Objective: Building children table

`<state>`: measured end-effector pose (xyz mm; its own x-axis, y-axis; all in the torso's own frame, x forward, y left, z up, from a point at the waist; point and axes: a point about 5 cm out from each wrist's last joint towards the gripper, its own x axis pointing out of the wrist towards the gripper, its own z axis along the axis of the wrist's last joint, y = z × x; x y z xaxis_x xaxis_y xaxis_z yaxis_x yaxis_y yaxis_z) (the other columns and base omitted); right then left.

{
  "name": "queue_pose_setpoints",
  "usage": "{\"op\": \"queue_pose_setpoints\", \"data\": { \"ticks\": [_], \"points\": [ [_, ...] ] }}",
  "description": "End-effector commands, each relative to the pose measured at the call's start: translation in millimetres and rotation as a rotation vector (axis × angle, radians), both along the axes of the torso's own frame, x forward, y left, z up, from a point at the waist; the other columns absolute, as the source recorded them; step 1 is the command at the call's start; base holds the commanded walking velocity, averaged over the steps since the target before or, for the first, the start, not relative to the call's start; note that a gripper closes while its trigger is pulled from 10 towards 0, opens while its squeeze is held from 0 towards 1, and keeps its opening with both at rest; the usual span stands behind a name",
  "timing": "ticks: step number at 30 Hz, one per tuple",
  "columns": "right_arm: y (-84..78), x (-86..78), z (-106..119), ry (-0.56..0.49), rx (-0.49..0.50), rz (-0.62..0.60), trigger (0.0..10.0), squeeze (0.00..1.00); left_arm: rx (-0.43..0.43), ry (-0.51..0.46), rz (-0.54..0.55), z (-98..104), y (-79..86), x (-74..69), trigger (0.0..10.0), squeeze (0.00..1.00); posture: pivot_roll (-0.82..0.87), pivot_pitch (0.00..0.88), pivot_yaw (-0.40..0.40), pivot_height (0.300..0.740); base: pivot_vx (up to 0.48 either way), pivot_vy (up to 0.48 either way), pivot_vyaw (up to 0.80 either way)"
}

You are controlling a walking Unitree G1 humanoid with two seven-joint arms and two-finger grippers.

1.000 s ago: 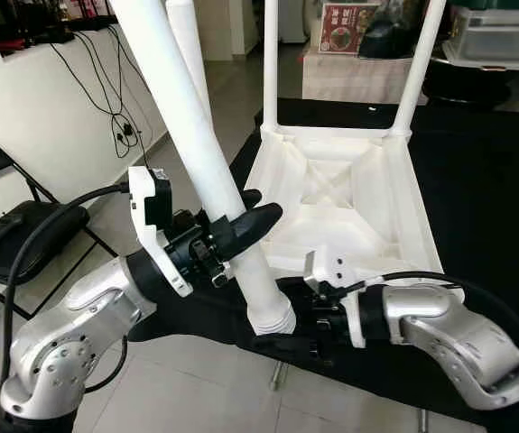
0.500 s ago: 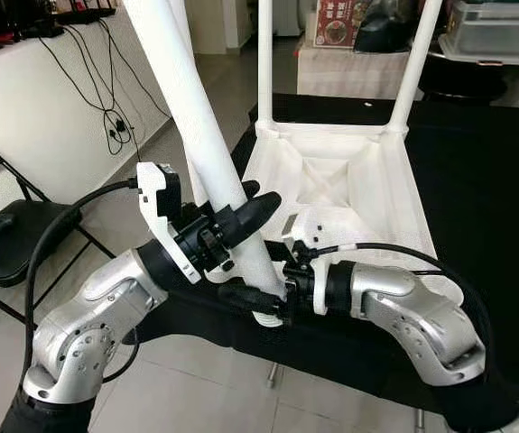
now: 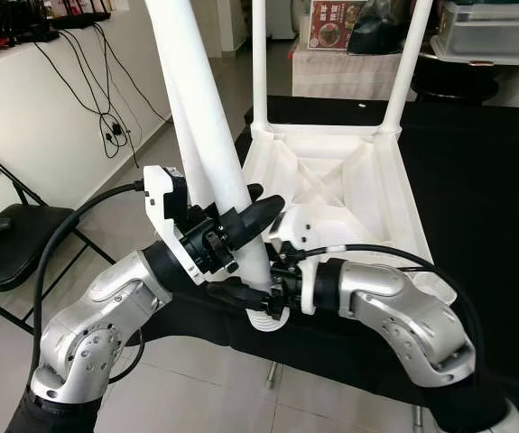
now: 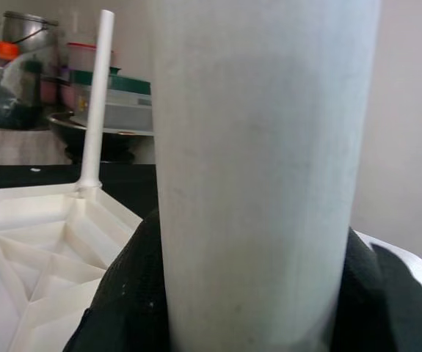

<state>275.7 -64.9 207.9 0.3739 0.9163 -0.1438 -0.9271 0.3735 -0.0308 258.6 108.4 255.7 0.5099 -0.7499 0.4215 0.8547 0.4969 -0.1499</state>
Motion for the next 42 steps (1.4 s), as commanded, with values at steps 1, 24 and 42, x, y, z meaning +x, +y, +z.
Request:
{"op": "queue_pose_setpoints", "data": {
  "ticks": [1,24,42],
  "points": [
    [3.7,0.8,-5,0.023,-0.031,0.000,0.0,0.00,-0.013,-0.044,-0.053,5,-7.7,-5.0,0.0,0.00,-0.07,0.065,0.035,0.740,0.000,0.000,0.00],
    [-27.9,19.8,-10,-0.059,-0.085,-0.198,0.0,0.00,-0.071,-0.076,-0.203,38,-12.4,-14.8,10.0,1.00,-0.07,0.045,0.041,0.740,0.000,0.000,0.00],
    [-22.5,4.8,-21,-0.166,-0.271,-0.028,0.0,0.00,0.153,-0.148,-0.180,55,-19.8,-8.3,8.5,0.00,-0.07,0.039,0.056,0.740,0.000,0.000,0.00]
  ]
}}
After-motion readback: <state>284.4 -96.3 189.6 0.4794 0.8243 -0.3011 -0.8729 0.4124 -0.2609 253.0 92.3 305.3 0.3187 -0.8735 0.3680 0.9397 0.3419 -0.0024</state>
